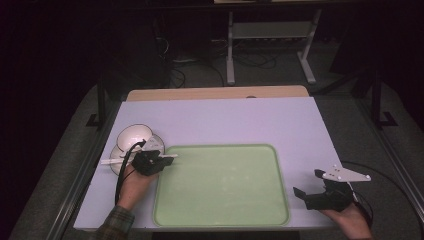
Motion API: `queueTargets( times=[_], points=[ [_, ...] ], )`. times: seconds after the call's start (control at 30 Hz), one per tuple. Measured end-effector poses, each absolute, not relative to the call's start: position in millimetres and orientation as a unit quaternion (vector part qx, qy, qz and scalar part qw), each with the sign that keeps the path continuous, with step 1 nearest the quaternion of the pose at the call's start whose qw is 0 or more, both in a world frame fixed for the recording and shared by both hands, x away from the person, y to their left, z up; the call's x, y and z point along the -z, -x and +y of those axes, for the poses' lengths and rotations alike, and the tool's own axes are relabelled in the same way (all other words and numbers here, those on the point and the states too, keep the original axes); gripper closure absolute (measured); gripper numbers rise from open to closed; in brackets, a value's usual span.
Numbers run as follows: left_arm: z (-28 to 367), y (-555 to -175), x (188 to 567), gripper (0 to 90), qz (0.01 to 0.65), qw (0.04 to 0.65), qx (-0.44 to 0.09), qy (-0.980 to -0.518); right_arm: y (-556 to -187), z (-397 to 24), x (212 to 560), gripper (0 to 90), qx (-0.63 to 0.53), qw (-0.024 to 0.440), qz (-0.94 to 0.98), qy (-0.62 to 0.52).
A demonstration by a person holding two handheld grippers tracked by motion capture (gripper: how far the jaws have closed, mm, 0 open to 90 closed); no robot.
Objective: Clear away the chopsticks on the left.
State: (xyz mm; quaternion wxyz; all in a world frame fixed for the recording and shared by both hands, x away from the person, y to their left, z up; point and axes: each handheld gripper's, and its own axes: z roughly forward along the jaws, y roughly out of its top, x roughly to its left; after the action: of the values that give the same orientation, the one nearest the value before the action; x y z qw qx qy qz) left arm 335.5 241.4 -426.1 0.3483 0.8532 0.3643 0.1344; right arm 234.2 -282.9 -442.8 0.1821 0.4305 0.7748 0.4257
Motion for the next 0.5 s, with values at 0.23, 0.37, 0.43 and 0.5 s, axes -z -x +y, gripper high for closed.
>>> queueTargets(
  times=[0.23, 0.37, 0.43, 0.5],
  points=[
    [240, -342, 427, 89.8, 0.375, 0.341, -0.137, -0.851, -235, -282, 443, 0.0, -0.425, 0.181, 0.776, -0.429],
    [239, -345, 426, 89.8, 0.377, 0.342, -0.14, -0.849, -235, -282, 444, 0.0, -0.425, 0.18, 0.776, -0.429],
    [238, -347, 425, 89.7, 0.382, 0.344, -0.141, -0.846, -235, -282, 444, 0.0, -0.425, 0.181, 0.776, -0.43],
    [237, -350, 424, 89.7, 0.384, 0.342, -0.145, -0.845, -235, -282, 444, 0.0, -0.425, 0.18, 0.776, -0.43]
  ],
)
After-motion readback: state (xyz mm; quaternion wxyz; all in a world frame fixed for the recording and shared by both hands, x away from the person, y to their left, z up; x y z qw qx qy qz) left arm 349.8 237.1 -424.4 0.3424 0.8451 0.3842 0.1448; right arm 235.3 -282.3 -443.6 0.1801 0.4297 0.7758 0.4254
